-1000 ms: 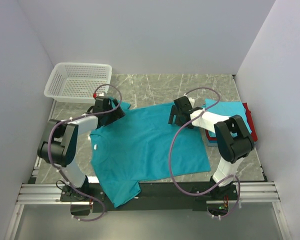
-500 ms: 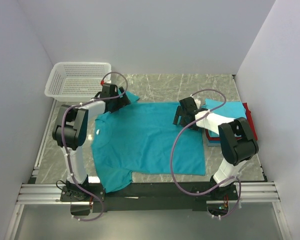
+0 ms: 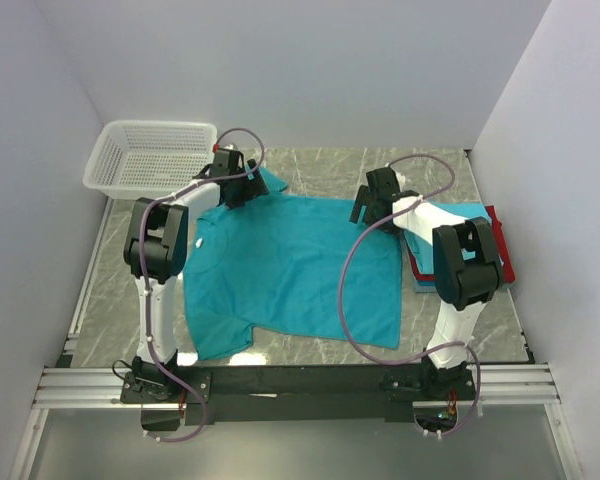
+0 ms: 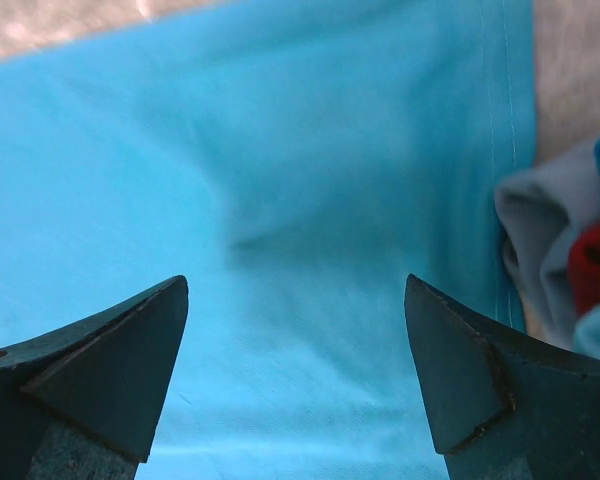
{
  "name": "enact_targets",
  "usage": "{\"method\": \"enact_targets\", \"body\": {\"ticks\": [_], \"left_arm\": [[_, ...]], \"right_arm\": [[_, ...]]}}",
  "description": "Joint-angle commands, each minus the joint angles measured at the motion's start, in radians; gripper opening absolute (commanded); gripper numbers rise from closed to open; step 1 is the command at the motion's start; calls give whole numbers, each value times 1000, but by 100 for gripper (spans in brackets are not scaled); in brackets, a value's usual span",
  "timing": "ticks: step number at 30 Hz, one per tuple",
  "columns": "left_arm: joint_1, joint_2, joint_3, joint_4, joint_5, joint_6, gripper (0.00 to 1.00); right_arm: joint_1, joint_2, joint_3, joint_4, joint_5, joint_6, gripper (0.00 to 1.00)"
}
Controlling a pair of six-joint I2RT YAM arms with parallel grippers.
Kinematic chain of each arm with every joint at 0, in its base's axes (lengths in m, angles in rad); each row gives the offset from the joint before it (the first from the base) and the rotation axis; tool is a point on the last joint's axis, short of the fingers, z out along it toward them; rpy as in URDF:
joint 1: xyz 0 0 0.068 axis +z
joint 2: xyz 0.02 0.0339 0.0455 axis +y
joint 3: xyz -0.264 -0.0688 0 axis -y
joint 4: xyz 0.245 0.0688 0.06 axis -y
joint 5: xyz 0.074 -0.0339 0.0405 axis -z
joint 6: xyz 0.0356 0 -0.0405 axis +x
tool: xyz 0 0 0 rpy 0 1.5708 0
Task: Fold and stack the t-shirts
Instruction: Flatten the tshirt out, then fold the tshirt
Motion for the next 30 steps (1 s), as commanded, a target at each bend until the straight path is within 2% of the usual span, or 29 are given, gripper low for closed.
{"method": "enact_targets", "body": {"ticks": [1, 5, 10, 13, 23, 26, 30], "left_arm": [[4, 8, 61, -47, 22, 44, 91], [-2, -72, 31, -19, 51, 50, 90], [-34, -213, -40, -42, 15, 53, 90], [-63, -328, -167, -7, -1, 41, 90], [-191, -795, -752, 84, -81, -77, 90], [-204, -910, -890, 96, -81, -125, 90], [-206, -1007, -989, 71, -163, -152, 90]], "right_arm": [[-5, 8, 83, -18, -11, -57, 95], [-1, -38, 88, -12, -25, -78, 95], [25, -147, 22, -18, -2, -80, 95], [62, -230, -70, -14, 9, -54, 95], [189, -605, -461, 3, 29, 61, 95], [211, -699, -564, 6, 0, 90, 95], [225, -767, -679, 34, -23, 133, 95]]}}
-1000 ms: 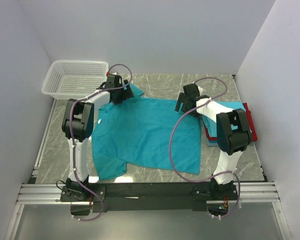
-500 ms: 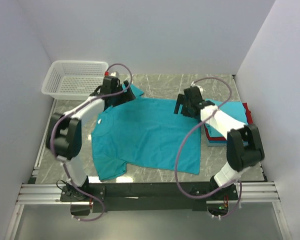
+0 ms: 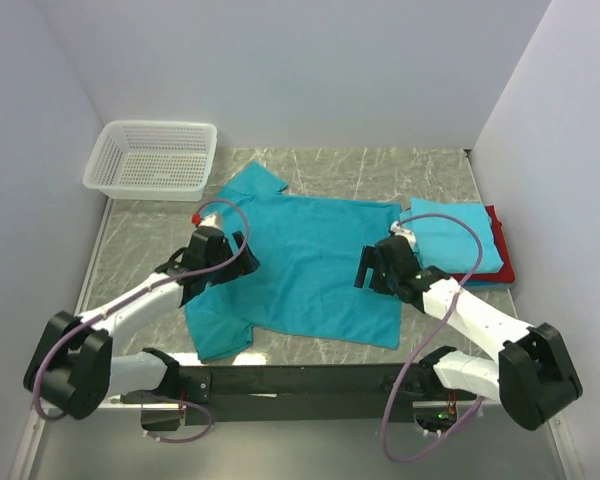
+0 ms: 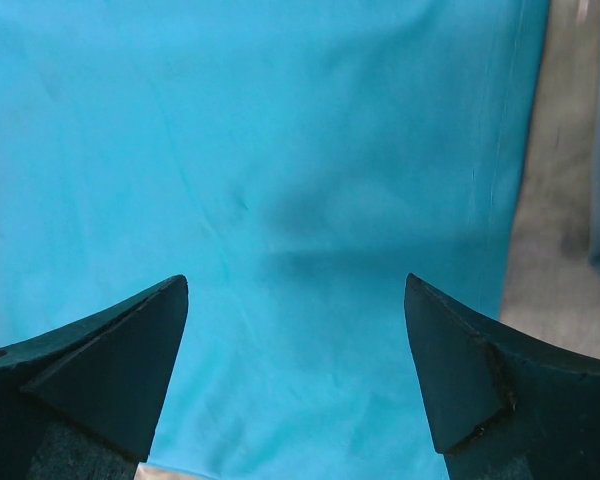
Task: Fold and stack the t-shirts
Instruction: Fold the tshirt
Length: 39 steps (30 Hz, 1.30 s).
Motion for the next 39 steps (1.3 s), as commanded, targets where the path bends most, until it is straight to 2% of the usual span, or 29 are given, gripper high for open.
{"method": "enact_targets", "body": {"ticks": [1, 5, 9, 14, 21, 30, 39], "left_arm": [[-2, -85, -63, 35, -69, -45, 90], [-2, -143, -131, 113, -31, -42, 90], [-2, -119, -128, 118, -66, -30, 91], [0, 3, -83, 118, -92, -45, 93], [61, 183, -30, 196, -14, -56, 93], [118, 364, 141, 181, -2, -11, 93], [178, 542, 383, 161, 33, 53, 91]], "right_arm": [[13, -52, -60, 60, -7, 51, 95], [12, -7, -59, 82, -4, 48, 95], [13, 60, -25, 96, 16, 42, 95], [13, 152, 27, 105, 22, 40, 95], [-1, 293, 119, 110, 53, 25, 96], [-77, 470, 282, 117, 22, -28, 96], [-188, 642, 507, 114, -46, -93, 96]]}}
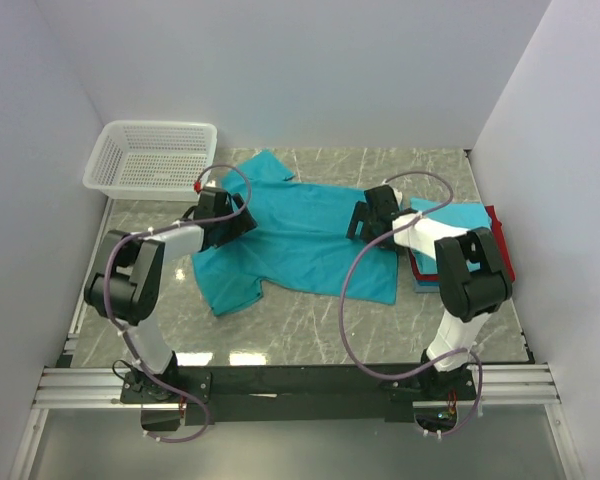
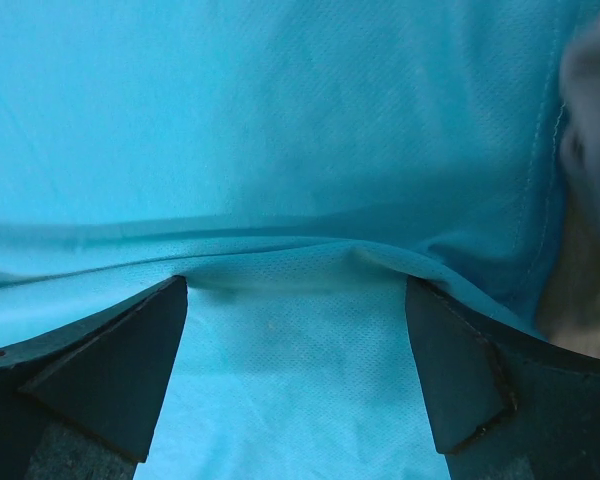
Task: Fold and stack the t-shirts
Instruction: Fold the tshirt
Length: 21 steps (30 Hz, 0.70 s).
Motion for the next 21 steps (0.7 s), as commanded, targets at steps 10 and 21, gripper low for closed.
{"method": "enact_targets", "body": {"ticks": [10, 21], "left_arm": [[9, -111, 101, -143, 72, 23, 89], [-93, -679, -286, -574, -63, -239, 90]], "right_arm": [[-9, -70, 135, -31, -36, -79, 95], [63, -450, -183, 7, -60, 12, 95]]}}
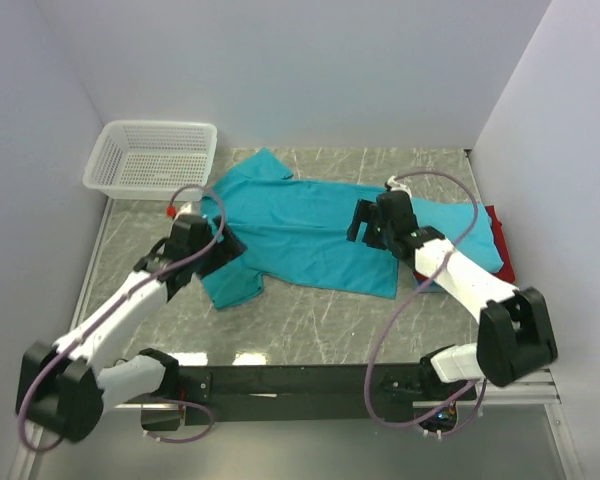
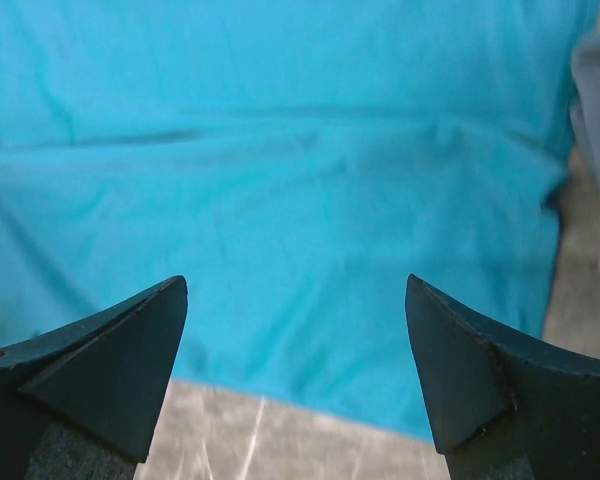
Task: Fold and stack the t-shirts
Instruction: Fold the tshirt
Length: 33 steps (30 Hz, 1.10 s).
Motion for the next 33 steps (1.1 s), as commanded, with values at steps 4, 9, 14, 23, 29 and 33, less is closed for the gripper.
{"method": "enact_targets", "body": {"ticks": [4, 9, 14, 23, 29, 33], "left_arm": [[-22, -297, -247, -259, 20, -208, 95], [-24, -433, -362, -307, 34, -286, 94], [-24, -424, -407, -232, 10, -315, 90], [-24, -269, -385, -124, -93, -308, 86], [-21, -162, -381, -66, -110, -276, 72], [-13, -134, -373, -55, -132, -276, 37]], "right_arm": [[2, -199, -200, 18, -2, 54, 95], [2, -294, -258, -5, 21, 58, 95], [4, -323, -284, -3, 28, 66, 96], [1, -339, -300, -40, 49, 74, 95], [2, -356, -330, -57, 49, 95, 95], [4, -356, -344, -60, 46, 109, 95]]}}
